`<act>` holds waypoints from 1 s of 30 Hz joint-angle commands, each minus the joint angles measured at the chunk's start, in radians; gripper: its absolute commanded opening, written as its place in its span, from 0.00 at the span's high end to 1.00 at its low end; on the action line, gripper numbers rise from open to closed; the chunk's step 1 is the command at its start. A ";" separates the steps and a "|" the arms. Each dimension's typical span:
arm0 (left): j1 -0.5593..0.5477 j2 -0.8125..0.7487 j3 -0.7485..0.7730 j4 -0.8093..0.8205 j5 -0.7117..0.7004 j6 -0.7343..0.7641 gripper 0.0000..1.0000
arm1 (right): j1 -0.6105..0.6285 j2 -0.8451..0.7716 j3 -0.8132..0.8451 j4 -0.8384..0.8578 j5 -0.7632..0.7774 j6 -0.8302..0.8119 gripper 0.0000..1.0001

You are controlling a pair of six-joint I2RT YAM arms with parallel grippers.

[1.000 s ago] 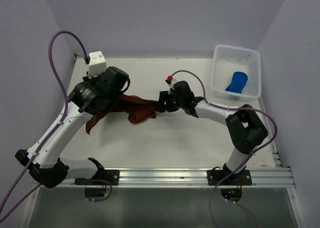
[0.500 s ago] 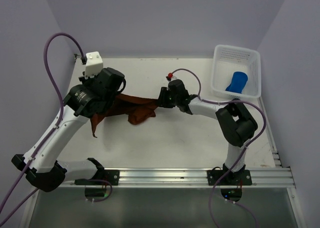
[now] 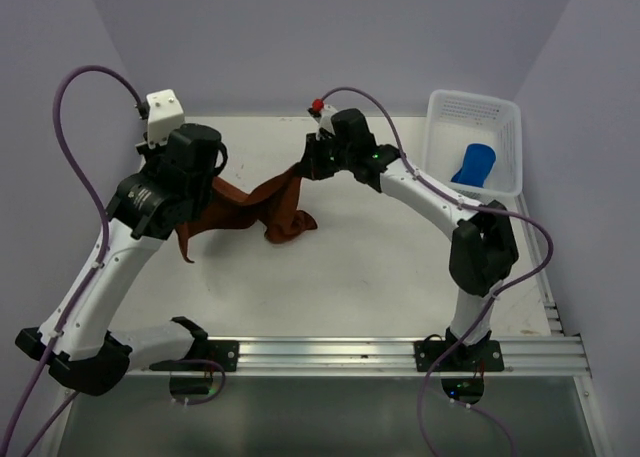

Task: Roll the towels
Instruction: Flatten the towel

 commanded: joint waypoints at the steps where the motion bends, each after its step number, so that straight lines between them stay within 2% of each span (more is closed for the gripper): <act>1: 0.054 -0.056 0.010 0.151 -0.002 0.090 1.00 | -0.017 -0.113 0.154 -0.221 -0.143 -0.134 1.00; 2: 0.062 -0.064 0.008 0.161 -0.005 0.093 1.00 | -0.019 -0.125 0.184 -0.279 -0.163 -0.154 1.00; 10: 0.078 -0.153 -0.038 0.234 -0.016 0.098 1.00 | -0.037 -0.257 0.162 -0.387 -0.291 -0.186 1.00; 17: 0.078 -0.245 -0.093 0.311 0.052 0.130 1.00 | -0.037 -0.435 -0.024 -0.260 -0.470 -0.039 1.00; 19: 0.078 -0.283 -0.125 0.339 0.096 0.150 1.00 | -0.042 -0.470 -0.067 -0.189 -0.574 0.024 1.00; 21: 0.078 -0.322 -0.157 0.397 0.136 0.183 1.00 | -0.051 -0.498 -0.122 -0.158 -0.616 0.049 1.00; 24: 0.078 -0.336 -0.217 0.446 0.164 0.202 1.00 | -0.085 -0.483 -0.196 -0.074 -0.660 0.127 1.00; 27: 0.078 -0.313 -0.281 0.467 0.196 0.198 1.00 | -0.179 -0.396 -0.240 -0.029 -0.693 0.170 1.00; 29: 0.078 -0.291 -0.314 0.492 0.214 0.198 1.00 | -0.221 -0.342 -0.237 -0.081 -0.652 0.113 0.93; 30: 0.078 -0.262 -0.326 0.498 0.230 0.196 1.00 | -0.253 -0.304 -0.219 -0.132 -0.609 0.069 0.75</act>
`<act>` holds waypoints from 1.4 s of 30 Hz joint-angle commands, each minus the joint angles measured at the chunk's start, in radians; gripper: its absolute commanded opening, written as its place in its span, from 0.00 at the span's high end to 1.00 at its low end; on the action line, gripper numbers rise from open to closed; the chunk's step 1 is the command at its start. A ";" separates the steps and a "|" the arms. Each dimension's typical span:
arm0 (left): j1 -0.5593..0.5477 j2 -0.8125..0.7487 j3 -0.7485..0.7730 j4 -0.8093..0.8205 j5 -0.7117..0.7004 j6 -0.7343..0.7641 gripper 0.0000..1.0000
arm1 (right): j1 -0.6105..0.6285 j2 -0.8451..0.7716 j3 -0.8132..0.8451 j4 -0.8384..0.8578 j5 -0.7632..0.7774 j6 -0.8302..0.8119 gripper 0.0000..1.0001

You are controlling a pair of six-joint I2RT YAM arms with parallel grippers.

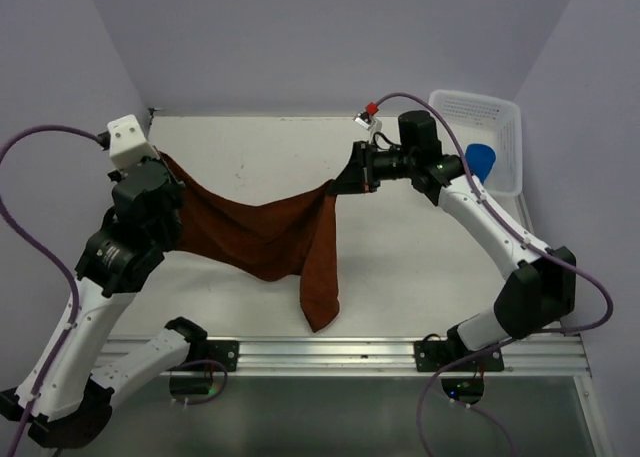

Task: Roll the towels
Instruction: Flatten the towel

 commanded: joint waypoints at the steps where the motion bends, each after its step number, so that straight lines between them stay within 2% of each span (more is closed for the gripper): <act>1: 0.006 0.082 -0.063 0.094 0.071 0.022 1.00 | -0.078 0.158 0.025 -0.146 0.067 -0.109 0.68; 4: 0.006 0.166 -0.082 0.096 0.091 0.008 1.00 | -0.089 0.301 0.165 -0.326 0.282 -0.212 0.50; 7: 0.006 0.245 -0.079 0.096 0.097 0.008 1.00 | -0.084 0.342 0.254 -0.359 0.409 -0.212 0.46; 10: 0.006 0.308 -0.070 0.096 0.073 0.030 1.00 | -0.063 0.316 0.298 -0.379 0.529 -0.221 0.48; 12: 0.007 0.341 -0.067 0.093 0.053 0.040 1.00 | -0.034 0.264 0.294 -0.382 0.589 -0.240 0.57; 15: 0.007 0.357 -0.079 0.096 0.045 0.022 1.00 | 0.118 0.214 0.269 -0.396 0.675 -0.298 0.67; 20: 0.015 0.346 -0.162 0.142 0.057 -0.009 1.00 | 0.293 0.167 0.093 -0.321 0.802 -0.252 0.71; 24: 0.021 0.322 -0.238 0.180 0.063 -0.026 1.00 | 0.468 0.199 0.008 -0.244 0.885 -0.200 0.71; 27: 0.026 0.297 -0.283 0.200 0.057 -0.026 1.00 | 0.537 0.268 0.008 -0.226 0.938 -0.159 0.65; 28: 0.026 0.288 -0.297 0.202 0.054 -0.029 1.00 | 0.548 0.286 0.007 -0.207 0.957 -0.142 0.61; 34: 0.026 0.173 -0.378 0.292 0.054 0.001 1.00 | 0.566 0.355 -0.007 -0.117 1.044 -0.084 0.62; 42: 0.026 0.191 -0.367 0.278 0.088 -0.004 1.00 | 0.582 0.444 0.084 -0.118 1.048 -0.090 0.64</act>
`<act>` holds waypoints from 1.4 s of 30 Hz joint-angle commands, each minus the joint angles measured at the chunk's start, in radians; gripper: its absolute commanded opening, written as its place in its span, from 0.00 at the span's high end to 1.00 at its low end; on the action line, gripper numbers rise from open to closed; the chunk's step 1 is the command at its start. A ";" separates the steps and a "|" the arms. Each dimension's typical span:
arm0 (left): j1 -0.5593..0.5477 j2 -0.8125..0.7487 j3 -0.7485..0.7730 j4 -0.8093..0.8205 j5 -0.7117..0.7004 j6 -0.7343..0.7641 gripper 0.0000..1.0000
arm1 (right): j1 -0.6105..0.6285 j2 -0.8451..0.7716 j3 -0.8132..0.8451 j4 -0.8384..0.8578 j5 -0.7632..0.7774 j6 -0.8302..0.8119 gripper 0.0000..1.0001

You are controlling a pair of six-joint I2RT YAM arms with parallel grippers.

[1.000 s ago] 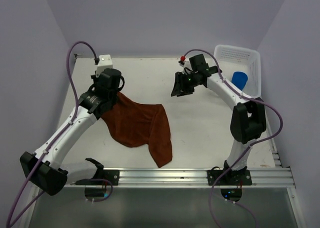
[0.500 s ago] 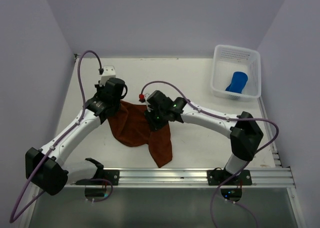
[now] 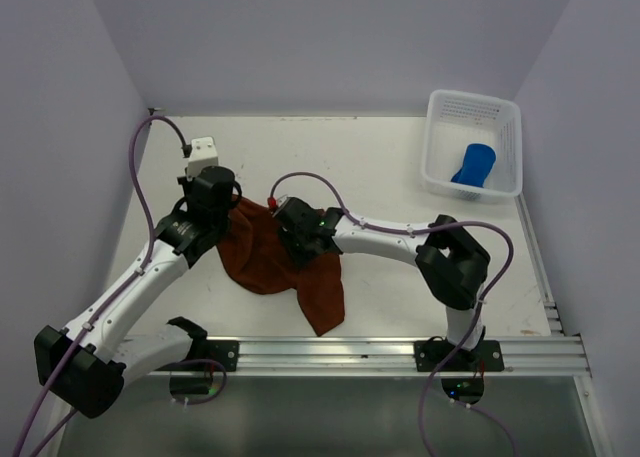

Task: Roll the towels
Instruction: Flatten the towel

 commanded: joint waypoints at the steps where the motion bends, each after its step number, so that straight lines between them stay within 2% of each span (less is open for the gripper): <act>1: 0.008 0.003 0.003 0.055 0.007 -0.006 1.00 | 0.011 0.037 0.059 0.038 0.023 0.016 0.64; 8: 0.008 -0.006 0.001 0.056 0.017 -0.003 1.00 | 0.017 0.080 0.084 0.002 0.014 0.003 0.64; 13: 0.008 -0.006 0.000 0.056 0.021 -0.003 1.00 | 0.027 0.082 0.082 -0.063 0.115 0.002 0.62; 21: 0.008 -0.003 0.000 0.058 0.019 0.001 1.00 | 0.029 0.094 0.038 -0.060 0.086 0.008 0.60; 27: 0.008 -0.002 0.001 0.058 0.019 0.002 1.00 | 0.027 0.091 0.024 -0.058 0.092 0.008 0.76; 32: 0.008 -0.009 0.000 0.056 0.014 0.002 1.00 | 0.027 0.079 0.024 -0.058 0.085 0.011 0.99; 37: 0.008 -0.008 -0.002 0.056 0.011 0.004 1.00 | 0.026 0.040 0.013 -0.043 0.049 0.034 1.00; 42: 0.008 -0.011 -0.002 0.055 0.002 0.004 1.00 | -0.018 -0.078 -0.045 0.009 -0.024 0.083 1.00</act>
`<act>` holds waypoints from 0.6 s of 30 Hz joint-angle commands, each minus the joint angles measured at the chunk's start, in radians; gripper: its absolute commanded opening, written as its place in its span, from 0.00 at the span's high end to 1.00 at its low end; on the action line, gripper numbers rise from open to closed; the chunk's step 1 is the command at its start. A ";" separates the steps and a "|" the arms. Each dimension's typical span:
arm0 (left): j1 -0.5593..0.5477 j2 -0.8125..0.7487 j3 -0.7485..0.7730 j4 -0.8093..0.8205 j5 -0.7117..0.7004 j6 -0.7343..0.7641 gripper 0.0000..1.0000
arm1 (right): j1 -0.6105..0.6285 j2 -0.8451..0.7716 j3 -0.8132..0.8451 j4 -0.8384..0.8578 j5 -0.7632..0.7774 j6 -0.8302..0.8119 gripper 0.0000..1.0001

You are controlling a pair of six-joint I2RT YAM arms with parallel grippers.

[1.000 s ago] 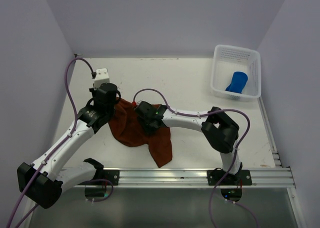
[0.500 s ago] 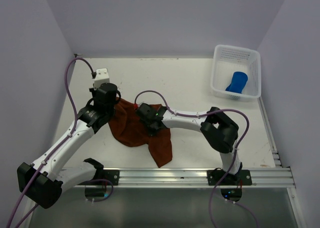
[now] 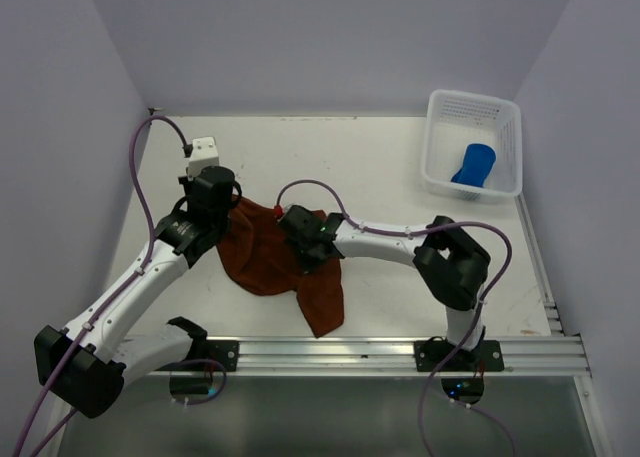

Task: Roll the towels
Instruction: Flatten the towel

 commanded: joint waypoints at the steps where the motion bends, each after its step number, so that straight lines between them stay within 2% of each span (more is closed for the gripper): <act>1: 0.008 -0.018 -0.001 0.052 -0.022 0.002 1.00 | -0.046 -0.146 -0.048 0.069 -0.077 0.075 1.00; 12: 0.008 -0.013 0.000 0.041 -0.065 0.001 1.00 | -0.286 -0.396 -0.278 0.150 -0.272 0.153 1.00; 18: 0.008 -0.007 0.003 0.028 -0.087 -0.007 1.00 | -0.458 -0.552 -0.401 0.128 -0.301 0.127 1.00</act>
